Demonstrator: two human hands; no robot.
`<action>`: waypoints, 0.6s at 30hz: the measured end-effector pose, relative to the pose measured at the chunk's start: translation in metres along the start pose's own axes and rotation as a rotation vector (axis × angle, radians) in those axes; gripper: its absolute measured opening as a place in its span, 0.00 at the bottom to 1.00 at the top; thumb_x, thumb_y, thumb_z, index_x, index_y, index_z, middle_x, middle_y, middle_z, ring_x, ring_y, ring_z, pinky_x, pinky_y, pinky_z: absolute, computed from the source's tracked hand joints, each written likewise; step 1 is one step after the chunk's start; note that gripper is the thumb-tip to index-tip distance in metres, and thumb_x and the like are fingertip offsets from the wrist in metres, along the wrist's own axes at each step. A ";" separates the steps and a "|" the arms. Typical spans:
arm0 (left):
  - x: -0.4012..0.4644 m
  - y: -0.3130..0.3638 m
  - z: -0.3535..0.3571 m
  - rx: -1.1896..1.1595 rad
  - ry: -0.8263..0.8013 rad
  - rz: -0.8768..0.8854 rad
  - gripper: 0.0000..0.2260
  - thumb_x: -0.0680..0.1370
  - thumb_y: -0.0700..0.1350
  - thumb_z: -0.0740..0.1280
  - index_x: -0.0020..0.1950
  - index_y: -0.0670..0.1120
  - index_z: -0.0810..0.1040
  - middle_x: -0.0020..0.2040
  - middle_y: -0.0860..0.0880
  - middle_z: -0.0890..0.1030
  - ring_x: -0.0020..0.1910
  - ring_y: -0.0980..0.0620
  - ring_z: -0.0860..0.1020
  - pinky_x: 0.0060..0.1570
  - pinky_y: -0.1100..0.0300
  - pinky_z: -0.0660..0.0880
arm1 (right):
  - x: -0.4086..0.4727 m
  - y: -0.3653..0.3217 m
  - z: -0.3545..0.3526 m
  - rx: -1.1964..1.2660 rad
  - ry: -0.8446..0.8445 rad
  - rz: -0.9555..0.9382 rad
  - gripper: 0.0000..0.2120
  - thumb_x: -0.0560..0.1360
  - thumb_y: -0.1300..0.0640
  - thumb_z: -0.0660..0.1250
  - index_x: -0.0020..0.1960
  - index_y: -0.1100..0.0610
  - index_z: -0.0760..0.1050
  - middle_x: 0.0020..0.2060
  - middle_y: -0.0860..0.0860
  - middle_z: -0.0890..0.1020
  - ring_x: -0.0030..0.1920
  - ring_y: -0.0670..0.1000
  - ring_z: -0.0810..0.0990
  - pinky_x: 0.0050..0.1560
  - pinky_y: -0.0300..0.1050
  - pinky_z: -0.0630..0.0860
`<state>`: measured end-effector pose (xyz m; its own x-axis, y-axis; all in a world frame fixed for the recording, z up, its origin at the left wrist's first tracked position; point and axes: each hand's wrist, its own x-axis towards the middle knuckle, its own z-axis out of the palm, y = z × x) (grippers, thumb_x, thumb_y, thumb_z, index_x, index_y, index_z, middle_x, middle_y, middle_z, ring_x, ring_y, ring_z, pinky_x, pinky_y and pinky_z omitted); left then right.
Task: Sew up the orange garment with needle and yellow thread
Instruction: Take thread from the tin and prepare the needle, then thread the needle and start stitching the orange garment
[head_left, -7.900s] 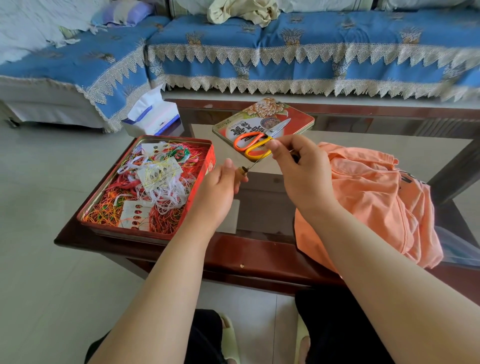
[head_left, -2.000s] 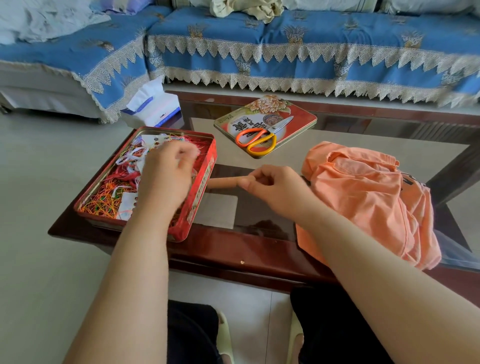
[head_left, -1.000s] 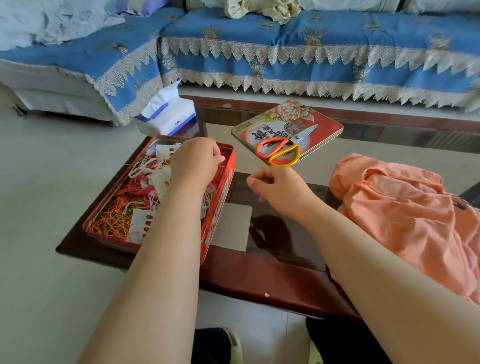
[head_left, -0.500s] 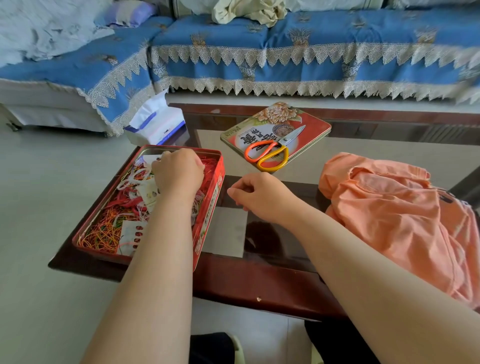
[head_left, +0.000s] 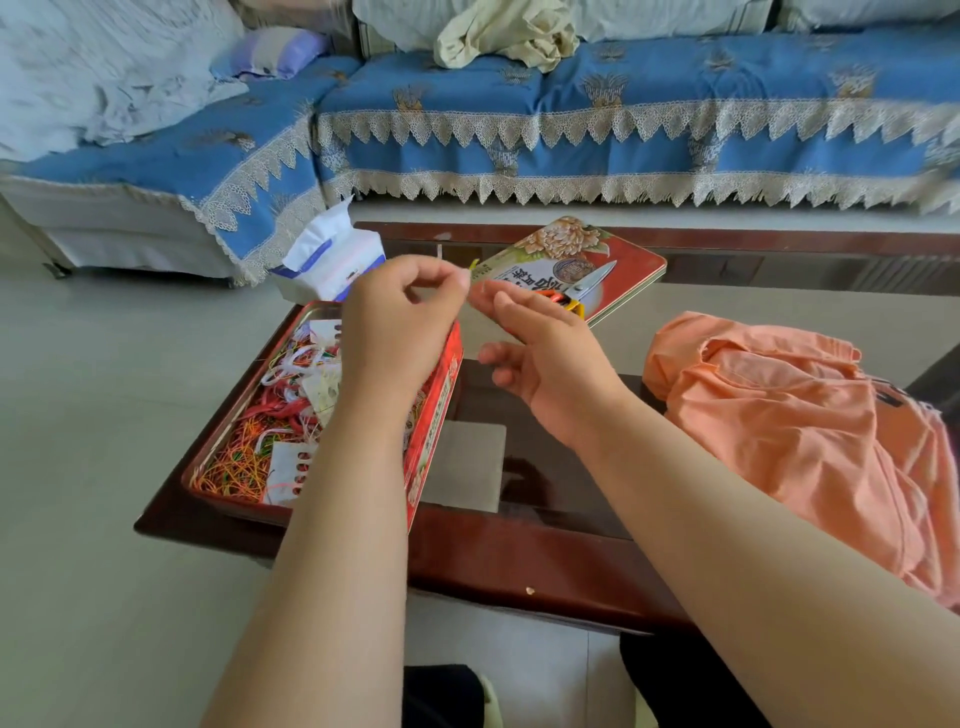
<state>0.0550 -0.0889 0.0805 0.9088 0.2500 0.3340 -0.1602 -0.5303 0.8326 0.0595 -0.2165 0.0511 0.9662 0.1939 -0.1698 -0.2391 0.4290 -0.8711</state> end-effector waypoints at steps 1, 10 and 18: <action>-0.008 0.010 0.002 -0.042 -0.006 0.024 0.03 0.76 0.49 0.69 0.43 0.53 0.82 0.36 0.58 0.82 0.40 0.58 0.77 0.44 0.61 0.75 | -0.004 -0.005 0.001 0.085 -0.041 0.031 0.14 0.81 0.56 0.61 0.65 0.56 0.73 0.52 0.47 0.83 0.30 0.47 0.77 0.26 0.37 0.69; -0.055 0.050 0.029 -0.254 -0.002 0.107 0.03 0.76 0.46 0.71 0.43 0.54 0.83 0.38 0.57 0.83 0.37 0.61 0.77 0.40 0.67 0.73 | -0.055 -0.036 -0.032 0.008 -0.098 -0.148 0.08 0.78 0.55 0.64 0.54 0.55 0.78 0.44 0.53 0.75 0.34 0.44 0.71 0.30 0.34 0.66; -0.079 0.080 0.070 -0.386 -0.158 0.020 0.03 0.76 0.47 0.72 0.43 0.55 0.83 0.37 0.56 0.84 0.39 0.60 0.80 0.42 0.66 0.77 | -0.091 -0.056 -0.076 0.122 -0.035 -0.169 0.06 0.73 0.56 0.68 0.48 0.54 0.82 0.43 0.51 0.78 0.37 0.45 0.72 0.32 0.34 0.68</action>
<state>-0.0026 -0.2081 0.0900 0.9473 0.0990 0.3047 -0.2836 -0.1834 0.9412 -0.0076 -0.3254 0.0799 0.9902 0.1396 -0.0084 -0.0860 0.5608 -0.8235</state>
